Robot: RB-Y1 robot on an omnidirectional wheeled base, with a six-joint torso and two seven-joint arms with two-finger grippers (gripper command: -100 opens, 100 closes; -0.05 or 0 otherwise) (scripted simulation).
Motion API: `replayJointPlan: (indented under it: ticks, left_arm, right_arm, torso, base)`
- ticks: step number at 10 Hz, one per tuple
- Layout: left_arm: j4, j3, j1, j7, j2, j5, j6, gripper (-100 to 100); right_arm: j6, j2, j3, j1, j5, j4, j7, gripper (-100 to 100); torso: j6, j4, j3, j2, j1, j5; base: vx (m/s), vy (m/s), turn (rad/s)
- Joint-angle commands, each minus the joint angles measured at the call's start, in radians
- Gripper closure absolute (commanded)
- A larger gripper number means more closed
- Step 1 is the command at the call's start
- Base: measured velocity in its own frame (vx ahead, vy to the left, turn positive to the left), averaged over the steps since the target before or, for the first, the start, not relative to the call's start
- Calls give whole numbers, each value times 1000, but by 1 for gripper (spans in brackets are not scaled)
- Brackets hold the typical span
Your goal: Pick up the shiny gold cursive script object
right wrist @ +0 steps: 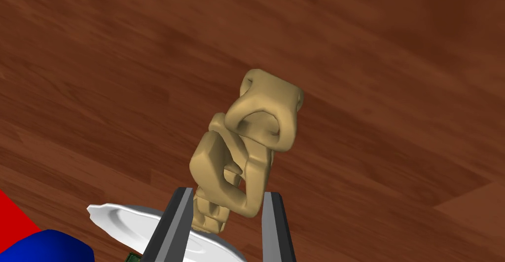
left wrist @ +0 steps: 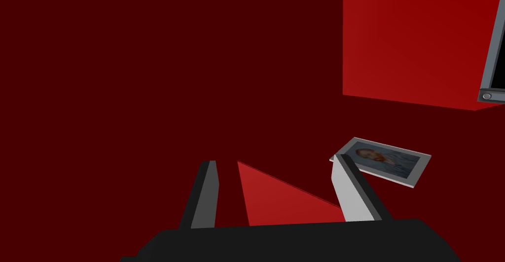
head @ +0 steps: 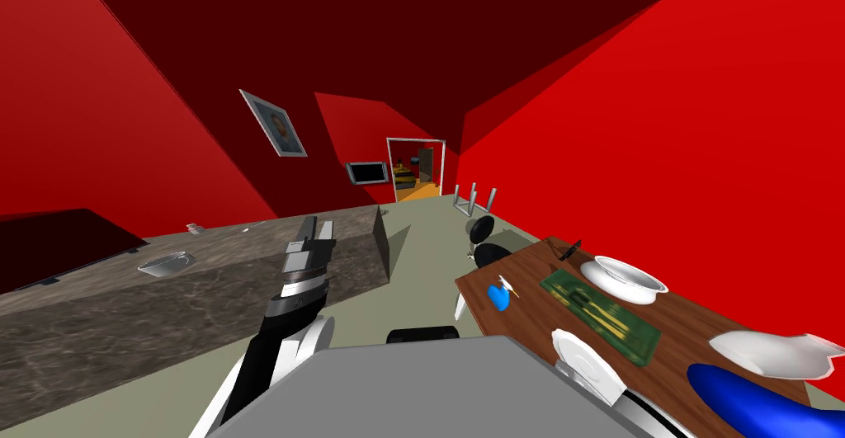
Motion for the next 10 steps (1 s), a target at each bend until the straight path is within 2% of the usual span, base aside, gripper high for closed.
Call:
replayJointPlan:
  ticks: [1, 2, 3, 4, 6, 7, 8, 9, 10]
  left_arm:
    - [0, 0, 0, 0, 0, 0, 0, 0]
    - [0, 0, 0, 0, 0, 0, 0, 0]
    - [0, 0, 0, 0, 0, 0, 0, 0]
    - [0, 0, 0, 0, 0, 0, 0, 0]
    - [0, 0, 0, 0, 0, 0, 0, 0]
    - [0, 0, 0, 0, 0, 0, 0, 0]
    - [0, 0, 0, 0, 0, 0, 0, 0]
    - [0, 0, 0, 0, 0, 0, 0, 0]
    - [0, 0, 0, 0, 0, 0, 0, 0]
  right_arm:
    - [5, -20, 19, 21, -31, -34, 17, 100]
    - [9, -36, 33, 40, -58, -63, 31, 100]
    - [9, -36, 33, 40, -58, -57, 31, 100]
    - [17, -69, 61, 77, -111, -123, 59, 100]
    - [25, -101, 89, 114, -164, -182, 87, 100]
    - [25, -101, 89, 114, -164, -182, 87, 100]
    - [29, -117, 103, 132, -191, -212, 101, 100]
    - [25, -109, 96, 120, -179, -194, 94, 100]
    - [27, -110, 97, 121, -182, -197, 96, 0]
  torso:
    - [0, 0, 0, 0, 0, 0]
    - [0, 0, 0, 1, -1, 0]
    - [0, 0, 0, 1, 0, 0]
    - [0, 0, 1, 2, -1, 0]
    - [0, 0, 0, 0, 1, 0]
    - [0, 0, 0, 0, 1, 0]
    - [0, 0, 0, 1, 0, 0]
    - [0, 0, 1, 2, -1, 0]
    - [0, 1, 1, 3, -2, 0]
  base:
    - [41, 39, -31]
    - [45, 51, -54]
    - [34, 35, -23]
    - [52, 49, -79]
    - [68, 74, -81]
    - [41, 51, -17]
    - [28, 35, -32]
    - [12, 16, -12]
    - [0, 0, 0]
